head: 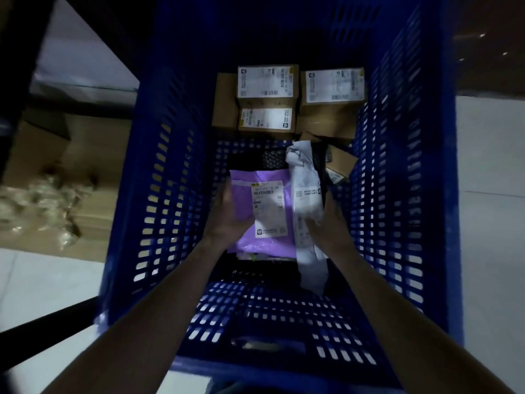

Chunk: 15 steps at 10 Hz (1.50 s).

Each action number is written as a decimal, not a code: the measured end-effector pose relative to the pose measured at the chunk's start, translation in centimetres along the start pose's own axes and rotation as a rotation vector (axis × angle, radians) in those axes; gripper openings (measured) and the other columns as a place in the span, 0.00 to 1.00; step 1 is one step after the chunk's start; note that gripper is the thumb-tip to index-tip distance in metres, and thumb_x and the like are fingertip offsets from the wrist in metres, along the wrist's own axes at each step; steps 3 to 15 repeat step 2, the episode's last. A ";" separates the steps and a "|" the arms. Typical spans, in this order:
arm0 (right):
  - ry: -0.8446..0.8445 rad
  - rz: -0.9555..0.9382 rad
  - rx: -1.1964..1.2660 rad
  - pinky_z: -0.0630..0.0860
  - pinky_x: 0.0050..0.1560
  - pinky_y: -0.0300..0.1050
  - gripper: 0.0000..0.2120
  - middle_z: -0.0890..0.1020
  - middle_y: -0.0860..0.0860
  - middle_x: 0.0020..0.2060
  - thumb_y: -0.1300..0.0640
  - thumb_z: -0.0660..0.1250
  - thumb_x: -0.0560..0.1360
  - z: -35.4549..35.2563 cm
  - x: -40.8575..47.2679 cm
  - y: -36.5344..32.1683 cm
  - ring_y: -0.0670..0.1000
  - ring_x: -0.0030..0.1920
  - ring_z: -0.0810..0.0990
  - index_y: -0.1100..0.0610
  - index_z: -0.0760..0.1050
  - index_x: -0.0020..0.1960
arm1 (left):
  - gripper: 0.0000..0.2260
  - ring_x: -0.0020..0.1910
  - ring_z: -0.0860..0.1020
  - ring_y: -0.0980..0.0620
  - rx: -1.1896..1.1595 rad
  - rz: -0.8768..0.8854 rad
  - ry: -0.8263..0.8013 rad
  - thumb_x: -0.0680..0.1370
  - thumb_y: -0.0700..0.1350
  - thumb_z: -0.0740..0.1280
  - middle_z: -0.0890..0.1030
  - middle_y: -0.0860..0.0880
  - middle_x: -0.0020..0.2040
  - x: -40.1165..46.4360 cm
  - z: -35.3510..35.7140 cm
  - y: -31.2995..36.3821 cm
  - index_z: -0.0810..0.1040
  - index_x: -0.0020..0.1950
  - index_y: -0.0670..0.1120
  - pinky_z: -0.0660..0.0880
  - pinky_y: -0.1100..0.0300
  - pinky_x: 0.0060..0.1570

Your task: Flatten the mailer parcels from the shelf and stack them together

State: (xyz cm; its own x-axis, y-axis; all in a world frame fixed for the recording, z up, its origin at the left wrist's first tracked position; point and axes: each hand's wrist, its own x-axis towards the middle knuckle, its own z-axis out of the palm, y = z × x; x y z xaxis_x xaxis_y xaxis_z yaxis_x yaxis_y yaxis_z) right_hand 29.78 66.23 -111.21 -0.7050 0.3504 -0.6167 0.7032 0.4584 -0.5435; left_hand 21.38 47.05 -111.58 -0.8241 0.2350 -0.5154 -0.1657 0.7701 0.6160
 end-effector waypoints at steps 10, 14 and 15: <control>0.048 0.015 0.065 0.66 0.68 0.52 0.31 0.60 0.58 0.74 0.54 0.60 0.78 -6.0 -6.9 -4.9 0.59 0.71 0.64 0.57 0.50 0.76 | 0.43 0.77 0.51 0.50 0.050 0.070 -0.018 0.74 0.45 0.71 0.50 0.47 0.78 -6.4 -6.0 7.6 0.44 0.78 0.46 0.51 0.66 0.68; 0.048 0.015 0.065 0.66 0.68 0.52 0.31 0.60 0.58 0.74 0.54 0.60 0.78 -6.0 -6.9 -4.9 0.59 0.71 0.64 0.57 0.50 0.76 | 0.43 0.77 0.51 0.50 0.050 0.070 -0.018 0.74 0.45 0.71 0.50 0.47 0.78 -6.4 -6.0 7.6 0.44 0.78 0.46 0.51 0.66 0.68; 0.048 0.015 0.065 0.66 0.68 0.52 0.31 0.60 0.58 0.74 0.54 0.60 0.78 -6.0 -6.9 -4.9 0.59 0.71 0.64 0.57 0.50 0.76 | 0.43 0.77 0.51 0.50 0.050 0.070 -0.018 0.74 0.45 0.71 0.50 0.47 0.78 -6.4 -6.0 7.6 0.44 0.78 0.46 0.51 0.66 0.68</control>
